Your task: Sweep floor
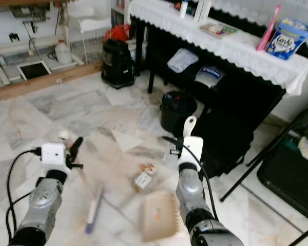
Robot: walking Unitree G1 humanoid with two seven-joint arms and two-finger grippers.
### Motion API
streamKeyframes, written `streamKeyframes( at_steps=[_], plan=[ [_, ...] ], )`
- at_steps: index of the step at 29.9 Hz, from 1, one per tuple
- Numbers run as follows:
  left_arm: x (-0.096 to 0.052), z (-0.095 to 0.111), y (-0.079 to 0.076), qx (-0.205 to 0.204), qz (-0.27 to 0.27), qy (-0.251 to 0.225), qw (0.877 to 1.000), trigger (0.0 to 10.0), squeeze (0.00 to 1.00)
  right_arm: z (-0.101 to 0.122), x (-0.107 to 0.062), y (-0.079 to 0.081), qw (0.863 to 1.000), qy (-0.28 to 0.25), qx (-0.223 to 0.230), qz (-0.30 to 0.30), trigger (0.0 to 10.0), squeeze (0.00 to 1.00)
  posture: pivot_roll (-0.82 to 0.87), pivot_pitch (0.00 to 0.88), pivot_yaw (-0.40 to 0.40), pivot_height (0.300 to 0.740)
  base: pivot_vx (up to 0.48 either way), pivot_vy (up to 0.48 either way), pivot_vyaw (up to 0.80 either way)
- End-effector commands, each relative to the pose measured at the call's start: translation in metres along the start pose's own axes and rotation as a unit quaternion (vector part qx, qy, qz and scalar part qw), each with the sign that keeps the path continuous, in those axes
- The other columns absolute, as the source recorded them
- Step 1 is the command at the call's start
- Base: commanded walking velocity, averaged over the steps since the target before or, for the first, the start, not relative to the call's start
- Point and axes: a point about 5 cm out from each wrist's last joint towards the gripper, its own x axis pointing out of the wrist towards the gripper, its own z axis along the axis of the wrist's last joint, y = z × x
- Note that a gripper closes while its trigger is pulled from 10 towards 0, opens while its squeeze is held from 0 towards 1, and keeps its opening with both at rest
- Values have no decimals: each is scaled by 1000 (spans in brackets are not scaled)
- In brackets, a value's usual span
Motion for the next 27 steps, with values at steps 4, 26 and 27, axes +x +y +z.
streamKeyframes(
  at_steps=[4, 26, 27],
  plan=[
    [3, 4, -15, -15, -20, -12, 1000, 10000, 0, 4, 4, -10, 1000, -7, -12, -19, 10000, 0, 20, 0, -104, 740, 0, 0, 0],
    [3, 4, -15, -10, -20, -13, 1000, 10000, 0, -1, 2, -10, 1000, 8, -18, -20, 10000, 0, 24, 0, -103, 740, 0, 0, 0],
    [3, 5, -14, -10, -20, -15, 1000, 10000, 0, -1, 2, -10, 1000, 8, -18, -19, 10000, 0, 24, 0, -103, 740, 0, 0, 0]
  ],
)
